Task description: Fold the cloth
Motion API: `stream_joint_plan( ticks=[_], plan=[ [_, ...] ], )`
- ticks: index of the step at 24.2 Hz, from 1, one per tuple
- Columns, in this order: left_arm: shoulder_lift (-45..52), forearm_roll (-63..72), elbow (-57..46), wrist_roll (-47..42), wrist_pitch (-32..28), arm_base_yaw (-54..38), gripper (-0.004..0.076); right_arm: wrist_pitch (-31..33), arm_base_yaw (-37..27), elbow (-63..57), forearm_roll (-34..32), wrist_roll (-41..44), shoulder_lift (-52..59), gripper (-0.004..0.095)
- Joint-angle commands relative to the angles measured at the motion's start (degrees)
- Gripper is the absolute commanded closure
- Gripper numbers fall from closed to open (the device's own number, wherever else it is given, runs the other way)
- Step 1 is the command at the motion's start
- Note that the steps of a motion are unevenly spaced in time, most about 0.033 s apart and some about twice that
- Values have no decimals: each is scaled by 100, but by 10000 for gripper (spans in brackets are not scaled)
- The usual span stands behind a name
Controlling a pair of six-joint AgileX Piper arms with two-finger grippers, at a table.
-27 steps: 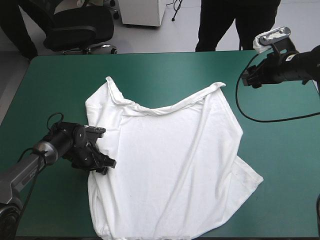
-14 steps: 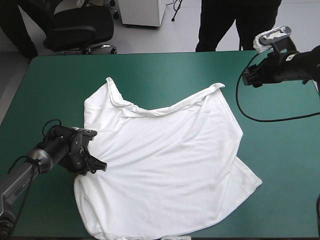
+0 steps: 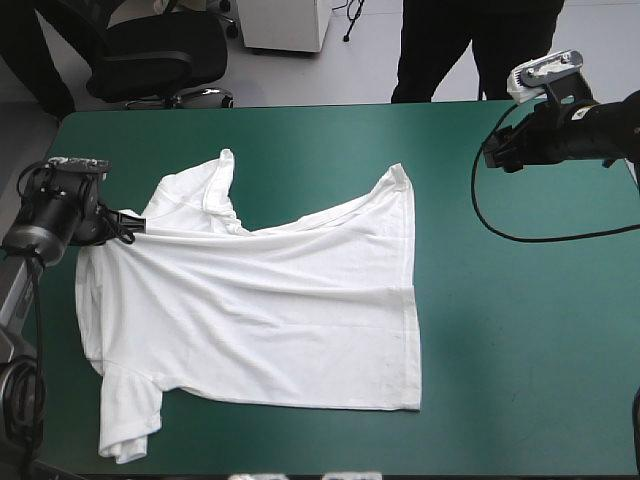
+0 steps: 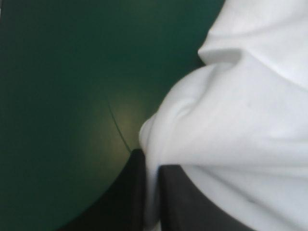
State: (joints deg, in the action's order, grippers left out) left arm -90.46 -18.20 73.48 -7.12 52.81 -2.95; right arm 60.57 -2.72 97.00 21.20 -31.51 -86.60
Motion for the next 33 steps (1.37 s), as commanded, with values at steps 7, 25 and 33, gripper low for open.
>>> stream_joint_plan(
  ticks=[7, 25, 33],
  plan=[
    [-1115, -265, 1904, 67, -34, -175, 741, -365, 7, 131, 359, -119, 234, 277],
    [-1811, 1290, 3379, 1136, 59, -1250, 605, -332, 7, 142, 757, -458, 49, 283],
    [-1260, 2463, 3379, 1844, 1285, -1226, 212, -226, 7, 142, 617, -505, 49, 284]
  ],
)
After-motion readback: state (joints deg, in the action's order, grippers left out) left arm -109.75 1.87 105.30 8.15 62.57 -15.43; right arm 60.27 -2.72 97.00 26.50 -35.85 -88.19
